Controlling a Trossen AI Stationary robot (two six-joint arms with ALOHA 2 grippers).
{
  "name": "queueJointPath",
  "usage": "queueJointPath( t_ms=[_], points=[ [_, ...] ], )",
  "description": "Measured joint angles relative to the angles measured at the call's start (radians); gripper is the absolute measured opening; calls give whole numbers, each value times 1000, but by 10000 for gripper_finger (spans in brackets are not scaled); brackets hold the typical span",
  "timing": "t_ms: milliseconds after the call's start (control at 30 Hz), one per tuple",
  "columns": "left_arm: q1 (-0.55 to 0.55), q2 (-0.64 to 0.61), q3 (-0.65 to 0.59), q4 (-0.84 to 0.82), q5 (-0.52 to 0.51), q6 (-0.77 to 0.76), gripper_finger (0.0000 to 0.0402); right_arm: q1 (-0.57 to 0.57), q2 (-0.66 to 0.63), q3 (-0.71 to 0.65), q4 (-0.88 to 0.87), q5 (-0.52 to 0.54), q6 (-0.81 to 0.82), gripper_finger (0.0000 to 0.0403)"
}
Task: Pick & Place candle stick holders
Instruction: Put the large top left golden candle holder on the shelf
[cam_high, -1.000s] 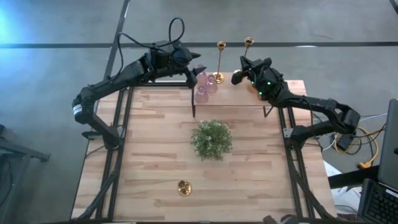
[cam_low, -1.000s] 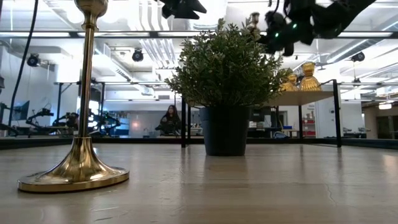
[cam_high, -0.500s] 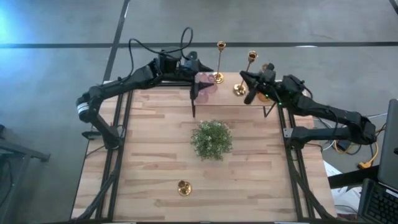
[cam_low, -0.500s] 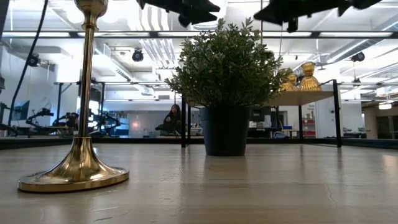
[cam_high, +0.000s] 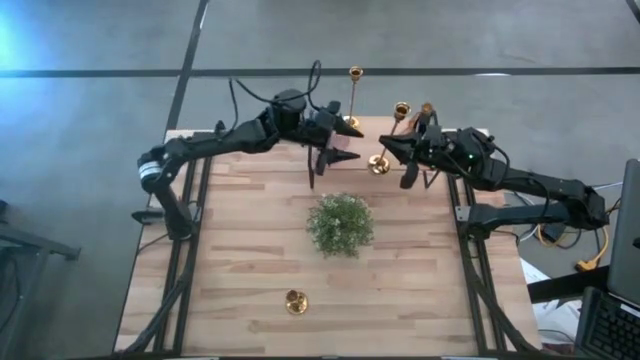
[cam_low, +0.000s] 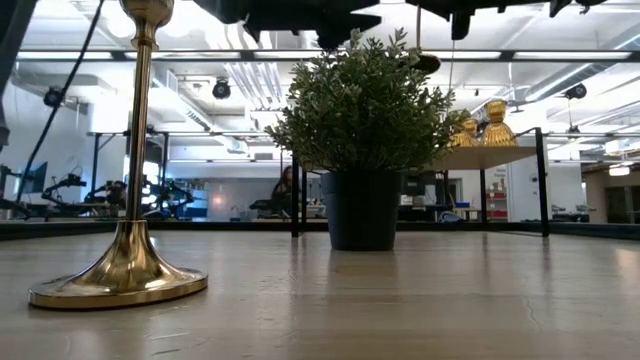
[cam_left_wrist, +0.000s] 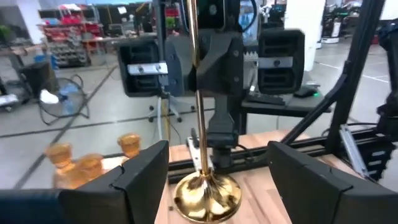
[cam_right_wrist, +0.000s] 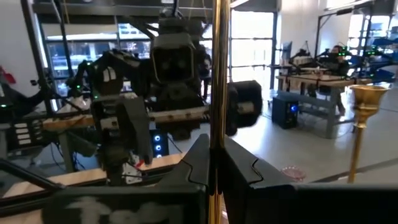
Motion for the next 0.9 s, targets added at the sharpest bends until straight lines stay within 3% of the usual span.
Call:
queueJointPath(
  t_ms=[300,633,767,900],
  points=[
    [-31,89,21,135,27,-72,275,21,56,38,1,-30,-4,11],
    [-40,147,92,155,45,-116,271,26,132,98,-6,-74,-20,11],
    [-47,154,92,148,49,-116,248,27,147,114,-6,-75,-30,11],
    [-47,156,92,148,49,-115,196,28,145,129,-29,-80,-31,11]
  ],
)
